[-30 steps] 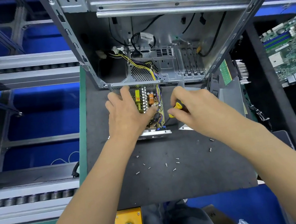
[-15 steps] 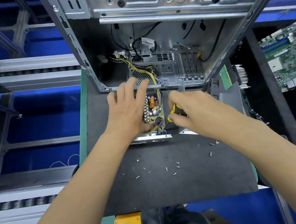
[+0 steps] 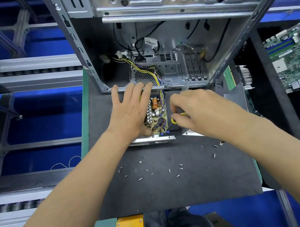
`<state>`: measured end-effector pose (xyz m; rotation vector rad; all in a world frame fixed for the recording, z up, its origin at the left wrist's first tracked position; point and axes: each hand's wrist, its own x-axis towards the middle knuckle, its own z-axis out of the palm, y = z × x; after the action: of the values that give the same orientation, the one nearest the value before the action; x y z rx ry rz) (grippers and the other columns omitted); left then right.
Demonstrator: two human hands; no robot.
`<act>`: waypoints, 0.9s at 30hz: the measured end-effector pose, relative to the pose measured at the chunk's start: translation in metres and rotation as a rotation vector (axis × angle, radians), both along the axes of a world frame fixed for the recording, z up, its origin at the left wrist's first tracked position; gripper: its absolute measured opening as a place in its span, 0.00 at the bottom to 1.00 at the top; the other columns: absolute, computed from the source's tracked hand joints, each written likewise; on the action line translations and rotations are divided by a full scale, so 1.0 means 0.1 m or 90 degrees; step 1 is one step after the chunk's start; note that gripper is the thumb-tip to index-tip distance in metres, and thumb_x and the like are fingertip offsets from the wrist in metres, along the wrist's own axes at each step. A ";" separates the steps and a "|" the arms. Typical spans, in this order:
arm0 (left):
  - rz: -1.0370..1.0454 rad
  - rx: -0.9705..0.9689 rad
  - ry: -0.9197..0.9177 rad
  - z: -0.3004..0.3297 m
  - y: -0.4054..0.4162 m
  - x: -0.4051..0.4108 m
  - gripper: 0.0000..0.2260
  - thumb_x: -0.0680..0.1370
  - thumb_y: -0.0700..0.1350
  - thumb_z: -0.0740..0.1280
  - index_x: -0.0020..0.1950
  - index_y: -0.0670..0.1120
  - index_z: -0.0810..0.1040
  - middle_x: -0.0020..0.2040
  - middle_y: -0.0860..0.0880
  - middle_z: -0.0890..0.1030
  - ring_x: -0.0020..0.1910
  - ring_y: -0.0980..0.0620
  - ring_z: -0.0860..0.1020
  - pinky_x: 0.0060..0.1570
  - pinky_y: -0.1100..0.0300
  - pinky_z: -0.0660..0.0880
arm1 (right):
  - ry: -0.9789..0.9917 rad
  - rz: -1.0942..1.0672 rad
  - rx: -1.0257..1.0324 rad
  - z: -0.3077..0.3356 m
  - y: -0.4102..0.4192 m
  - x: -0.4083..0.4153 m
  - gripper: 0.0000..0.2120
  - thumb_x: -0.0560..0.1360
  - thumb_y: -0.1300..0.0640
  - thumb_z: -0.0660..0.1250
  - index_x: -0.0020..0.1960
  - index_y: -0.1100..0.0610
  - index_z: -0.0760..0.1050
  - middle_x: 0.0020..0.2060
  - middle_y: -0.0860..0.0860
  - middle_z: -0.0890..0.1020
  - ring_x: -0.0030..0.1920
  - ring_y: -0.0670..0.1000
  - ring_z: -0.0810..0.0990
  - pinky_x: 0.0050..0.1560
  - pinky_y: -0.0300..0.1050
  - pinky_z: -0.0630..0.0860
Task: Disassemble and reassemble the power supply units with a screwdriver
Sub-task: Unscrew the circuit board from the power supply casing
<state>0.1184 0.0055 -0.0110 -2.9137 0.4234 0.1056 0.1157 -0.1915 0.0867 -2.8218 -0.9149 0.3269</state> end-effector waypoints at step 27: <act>0.002 -0.036 0.001 0.01 0.00 -0.02 0.61 0.58 0.66 0.78 0.80 0.45 0.48 0.75 0.46 0.60 0.75 0.43 0.59 0.74 0.34 0.51 | -0.022 0.061 -0.325 0.12 0.45 0.08 0.07 0.83 0.54 0.59 0.53 0.55 0.73 0.42 0.54 0.74 0.52 0.61 0.80 0.40 0.48 0.67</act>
<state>0.1166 0.0051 -0.0097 -2.9700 0.4286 0.0986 0.1236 -0.1463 0.0989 -3.2504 -1.1106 0.6026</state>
